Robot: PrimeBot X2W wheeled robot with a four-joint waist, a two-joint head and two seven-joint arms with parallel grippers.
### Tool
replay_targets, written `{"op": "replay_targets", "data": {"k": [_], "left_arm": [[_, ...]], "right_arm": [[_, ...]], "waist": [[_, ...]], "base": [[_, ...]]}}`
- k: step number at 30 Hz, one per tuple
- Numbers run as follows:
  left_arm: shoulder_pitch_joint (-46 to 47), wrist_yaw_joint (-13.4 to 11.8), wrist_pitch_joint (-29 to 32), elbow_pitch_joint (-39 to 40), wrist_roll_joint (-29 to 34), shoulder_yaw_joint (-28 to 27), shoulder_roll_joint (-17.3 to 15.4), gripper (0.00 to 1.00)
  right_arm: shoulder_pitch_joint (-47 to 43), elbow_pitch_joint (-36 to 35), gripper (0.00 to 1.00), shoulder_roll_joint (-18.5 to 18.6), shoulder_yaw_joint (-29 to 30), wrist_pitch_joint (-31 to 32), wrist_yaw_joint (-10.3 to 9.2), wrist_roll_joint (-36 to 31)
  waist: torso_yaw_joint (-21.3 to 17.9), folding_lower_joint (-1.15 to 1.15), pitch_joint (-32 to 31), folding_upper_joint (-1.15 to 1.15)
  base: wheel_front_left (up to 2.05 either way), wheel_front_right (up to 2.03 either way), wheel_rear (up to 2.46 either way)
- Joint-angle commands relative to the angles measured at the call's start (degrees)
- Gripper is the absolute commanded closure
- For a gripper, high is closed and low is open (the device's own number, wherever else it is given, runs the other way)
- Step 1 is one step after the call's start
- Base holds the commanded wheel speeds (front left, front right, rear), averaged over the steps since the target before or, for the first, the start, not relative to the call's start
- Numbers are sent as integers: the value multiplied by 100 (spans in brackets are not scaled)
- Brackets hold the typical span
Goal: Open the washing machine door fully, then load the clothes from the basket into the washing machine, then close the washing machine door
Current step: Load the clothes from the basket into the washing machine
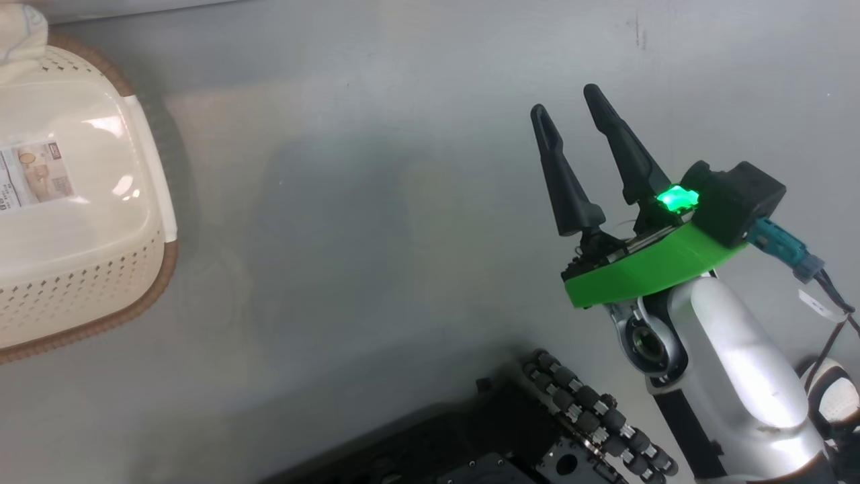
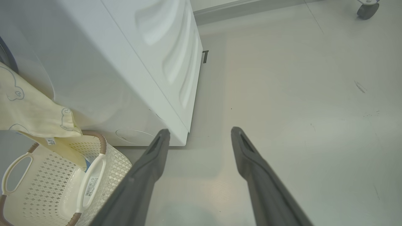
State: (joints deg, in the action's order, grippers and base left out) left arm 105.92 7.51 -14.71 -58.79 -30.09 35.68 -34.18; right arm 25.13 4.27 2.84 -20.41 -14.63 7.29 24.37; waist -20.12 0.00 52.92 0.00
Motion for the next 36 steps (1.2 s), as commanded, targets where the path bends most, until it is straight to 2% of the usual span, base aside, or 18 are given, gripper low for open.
{"op": "replay_targets", "data": {"k": [1, 5, 6, 7, 16, 25, 30, 36], "left_arm": [[330, -2, -27, 60, -25, 24, -140, 100], [390, -2, -28, -24, -151, 113, -194, 100], [403, -2, -28, -19, -150, 126, -214, 53], [398, -2, -28, -23, -160, 126, -219, 0], [-46, -2, -29, 55, -280, 138, -127, 0], [-1056, -2, -29, 4, -738, 216, 295, 0], [-1650, -2, -29, 150, -965, 256, 393, 0], [-2427, -2, -29, 592, -788, 260, 439, 0]], "right_arm": [[-132, -134, 0, 4, -81, -37, 20, 42], [-124, -115, 0, 4, -74, -37, 20, 57], [-119, -108, 0, 4, -68, -37, 20, 54], [-109, -95, 0, 4, -65, -37, 20, 43], [-22, -5, 0, 4, 88, -37, 20, -136], [-43, 143, 0, 4, 528, -37, 20, -497], [-44, 183, 0, 4, 705, -37, 20, -719], [-71, 270, 0, 4, 890, -37, 20, -977]], "waist": [[-19, 0, -4, 0], [-24, 0, -30, 0], [-18, 0, -37, 0], [-8, 0, -50, 0], [189, 0, -370, 0], [656, 0, -1018, 0], [956, 0, -1292, 0], [1301, 0, -1610, 0]], "base": [[0, 0, 0], [0, 0, 0], [0, 0, 0], [0, 0, 0], [0, 0, 0], [0, 0, 0], [0, 0, 0], [0, 0, 0]]}}
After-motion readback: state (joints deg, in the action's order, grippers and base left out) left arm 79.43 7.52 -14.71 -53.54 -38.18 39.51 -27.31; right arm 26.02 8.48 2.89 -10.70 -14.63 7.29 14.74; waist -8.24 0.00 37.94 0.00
